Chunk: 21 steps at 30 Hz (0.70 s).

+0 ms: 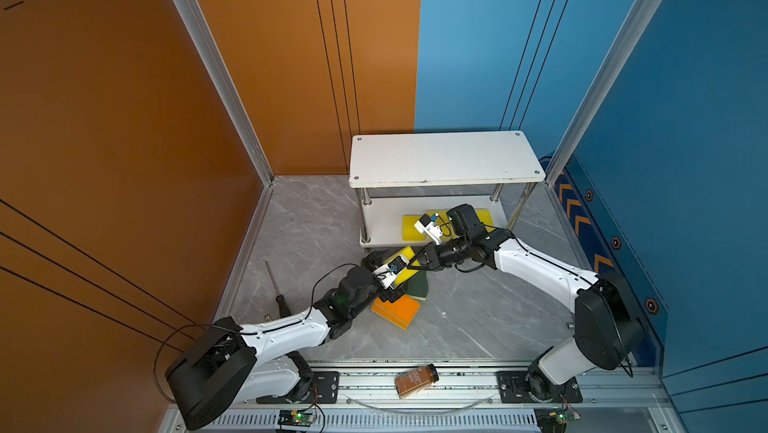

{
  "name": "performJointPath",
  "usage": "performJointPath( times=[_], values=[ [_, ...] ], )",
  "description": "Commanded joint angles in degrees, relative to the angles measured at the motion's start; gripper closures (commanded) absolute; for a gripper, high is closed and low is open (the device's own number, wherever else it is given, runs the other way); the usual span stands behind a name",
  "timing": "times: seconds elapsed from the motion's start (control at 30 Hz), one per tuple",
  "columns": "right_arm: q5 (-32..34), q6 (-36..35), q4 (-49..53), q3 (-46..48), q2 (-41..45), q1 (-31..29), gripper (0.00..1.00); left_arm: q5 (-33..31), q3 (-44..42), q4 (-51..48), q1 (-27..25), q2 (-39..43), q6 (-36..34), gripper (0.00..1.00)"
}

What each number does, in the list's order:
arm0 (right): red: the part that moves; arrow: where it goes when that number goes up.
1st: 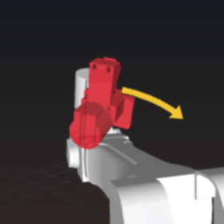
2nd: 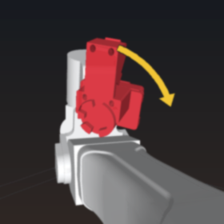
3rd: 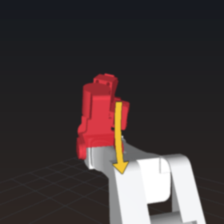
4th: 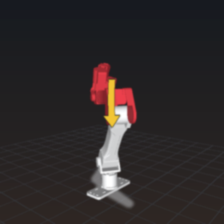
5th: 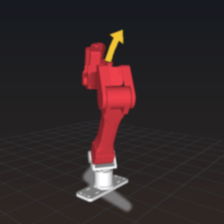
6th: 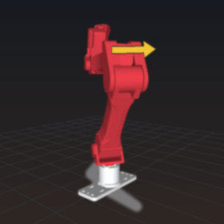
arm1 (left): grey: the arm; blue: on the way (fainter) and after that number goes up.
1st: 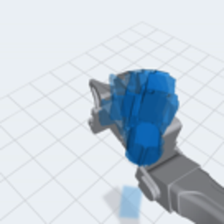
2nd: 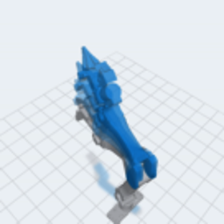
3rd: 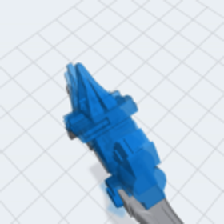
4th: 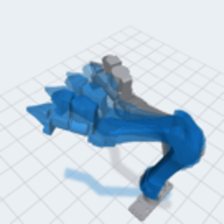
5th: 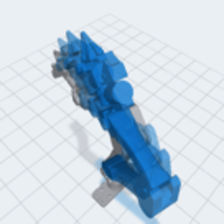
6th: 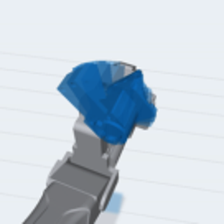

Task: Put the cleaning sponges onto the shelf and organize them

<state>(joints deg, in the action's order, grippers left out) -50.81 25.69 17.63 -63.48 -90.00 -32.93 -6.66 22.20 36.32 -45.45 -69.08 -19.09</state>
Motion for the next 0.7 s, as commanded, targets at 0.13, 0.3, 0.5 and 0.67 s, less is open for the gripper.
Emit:
performJointPath(
  times=[0.13,0.3,0.5,0.67],
  values=[
    [-0.39,-0.47,1.51,-1.56,-0.75,-0.52,0.86,-0.31,1.29,1.12,-0.33,-0.17,0.2,0.21],
    [-0.1,-0.38,1.44,-1.61,-1.19,-0.56,0.85,0.1,1.49,1.3,-0.34,-0.21,0.28,0.25],
    [0.51,-0.29,1.27,-1.84,-1.46,-0.57,0.8,0.68,1.72,1.31,-0.38,-0.44,1.22,0.32],
    [1.12,-0.29,1.09,-1.82,-1.38,-0.56,0.77,-0.39,1.41,1.3,-0.52,-0.47,2.52,0.37]
  ],
)
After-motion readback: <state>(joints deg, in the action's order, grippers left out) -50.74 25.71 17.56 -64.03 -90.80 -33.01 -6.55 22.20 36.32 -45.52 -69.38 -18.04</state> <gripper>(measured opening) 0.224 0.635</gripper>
